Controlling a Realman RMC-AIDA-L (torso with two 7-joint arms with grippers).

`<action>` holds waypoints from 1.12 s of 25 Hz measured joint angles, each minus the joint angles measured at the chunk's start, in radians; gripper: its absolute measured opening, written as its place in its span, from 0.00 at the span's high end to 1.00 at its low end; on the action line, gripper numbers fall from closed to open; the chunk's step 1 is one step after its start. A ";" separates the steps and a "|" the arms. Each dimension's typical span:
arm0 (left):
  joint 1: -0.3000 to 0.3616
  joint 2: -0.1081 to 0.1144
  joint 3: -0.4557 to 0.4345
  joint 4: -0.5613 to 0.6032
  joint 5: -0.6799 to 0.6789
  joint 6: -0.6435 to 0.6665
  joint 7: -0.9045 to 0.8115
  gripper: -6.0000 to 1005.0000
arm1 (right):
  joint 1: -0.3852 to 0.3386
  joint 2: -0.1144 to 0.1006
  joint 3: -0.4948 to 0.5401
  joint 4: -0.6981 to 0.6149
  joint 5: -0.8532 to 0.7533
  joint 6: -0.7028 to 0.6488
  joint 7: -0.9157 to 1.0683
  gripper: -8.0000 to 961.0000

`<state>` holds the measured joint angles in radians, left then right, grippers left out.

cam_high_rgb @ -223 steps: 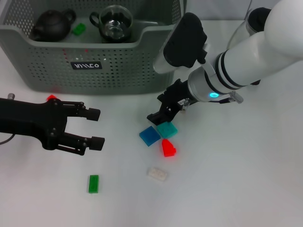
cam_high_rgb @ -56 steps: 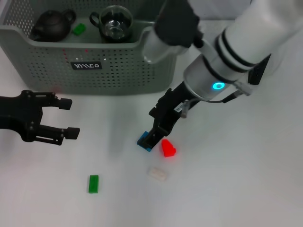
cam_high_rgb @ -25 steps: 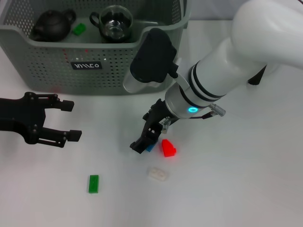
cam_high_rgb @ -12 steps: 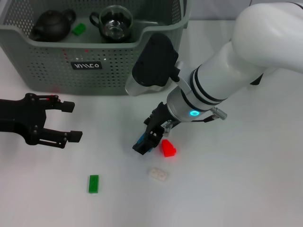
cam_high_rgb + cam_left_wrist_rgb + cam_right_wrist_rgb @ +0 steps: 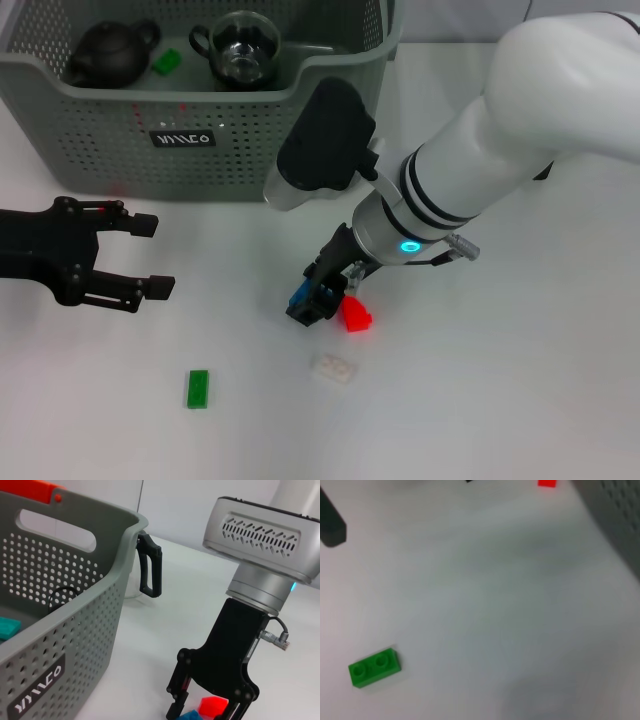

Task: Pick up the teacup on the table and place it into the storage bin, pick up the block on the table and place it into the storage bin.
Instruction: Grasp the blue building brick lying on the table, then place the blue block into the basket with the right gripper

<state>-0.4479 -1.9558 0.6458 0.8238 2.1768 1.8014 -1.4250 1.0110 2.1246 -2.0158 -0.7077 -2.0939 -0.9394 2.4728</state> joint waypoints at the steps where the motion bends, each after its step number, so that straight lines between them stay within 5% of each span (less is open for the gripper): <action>1: 0.000 0.000 0.000 0.000 0.000 0.000 0.000 0.12 | 0.000 0.000 -0.004 -0.001 0.000 0.000 0.004 0.41; 19: 0.011 0.000 -0.003 0.000 -0.005 0.001 0.012 0.12 | -0.016 -0.017 0.001 -0.066 -0.007 -0.025 0.046 0.55; 23: 0.012 0.001 -0.012 0.001 -0.002 0.009 0.012 0.12 | -0.060 -0.027 0.116 -0.200 -0.062 -0.121 0.046 0.54; 28: 0.020 0.008 -0.014 0.009 -0.001 0.019 0.012 0.12 | -0.078 -0.023 0.385 -0.522 -0.147 -0.356 0.057 0.54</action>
<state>-0.4283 -1.9475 0.6319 0.8325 2.1757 1.8208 -1.4130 0.9332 2.1019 -1.6303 -1.2296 -2.2407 -1.2958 2.5300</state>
